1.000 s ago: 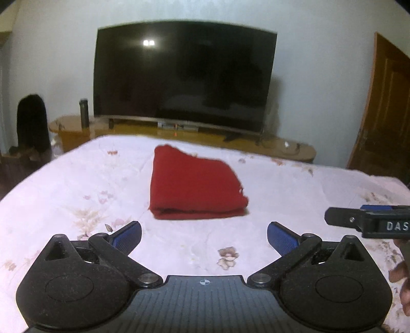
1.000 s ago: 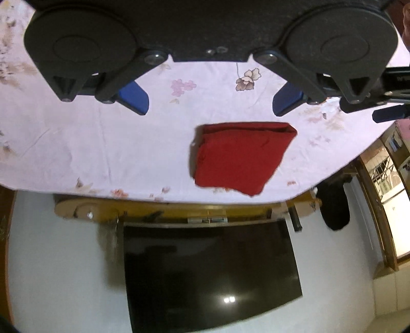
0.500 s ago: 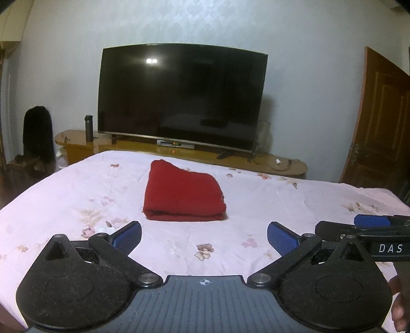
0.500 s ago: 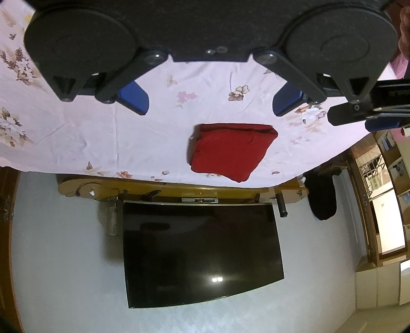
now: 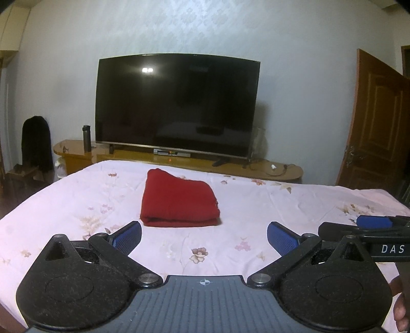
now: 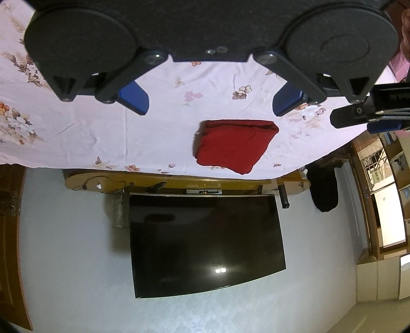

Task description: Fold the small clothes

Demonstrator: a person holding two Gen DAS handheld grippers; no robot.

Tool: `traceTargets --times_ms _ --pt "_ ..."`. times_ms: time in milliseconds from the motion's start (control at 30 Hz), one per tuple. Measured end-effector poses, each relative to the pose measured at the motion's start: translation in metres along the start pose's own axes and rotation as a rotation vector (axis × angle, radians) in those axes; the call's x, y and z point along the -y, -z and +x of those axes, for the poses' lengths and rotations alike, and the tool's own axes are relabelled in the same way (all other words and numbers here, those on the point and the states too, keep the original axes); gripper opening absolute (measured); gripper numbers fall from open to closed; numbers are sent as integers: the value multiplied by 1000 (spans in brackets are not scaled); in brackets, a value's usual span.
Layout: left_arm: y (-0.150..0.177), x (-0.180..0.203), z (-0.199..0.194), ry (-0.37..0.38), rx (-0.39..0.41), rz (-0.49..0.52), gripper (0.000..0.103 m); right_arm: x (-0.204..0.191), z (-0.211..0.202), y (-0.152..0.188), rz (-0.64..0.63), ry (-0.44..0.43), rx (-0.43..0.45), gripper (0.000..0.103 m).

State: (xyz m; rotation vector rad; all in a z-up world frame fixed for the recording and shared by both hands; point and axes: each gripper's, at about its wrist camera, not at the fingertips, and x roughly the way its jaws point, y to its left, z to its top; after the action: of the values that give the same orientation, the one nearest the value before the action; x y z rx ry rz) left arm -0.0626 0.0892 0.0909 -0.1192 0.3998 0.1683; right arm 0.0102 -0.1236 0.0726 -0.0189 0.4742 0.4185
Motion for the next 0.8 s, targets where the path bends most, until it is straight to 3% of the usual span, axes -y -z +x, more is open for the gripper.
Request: traceTargets --times_ms 800 --pt "-3 4 2 6 -1 20 103 4 -3 -4 24 29 17 103"
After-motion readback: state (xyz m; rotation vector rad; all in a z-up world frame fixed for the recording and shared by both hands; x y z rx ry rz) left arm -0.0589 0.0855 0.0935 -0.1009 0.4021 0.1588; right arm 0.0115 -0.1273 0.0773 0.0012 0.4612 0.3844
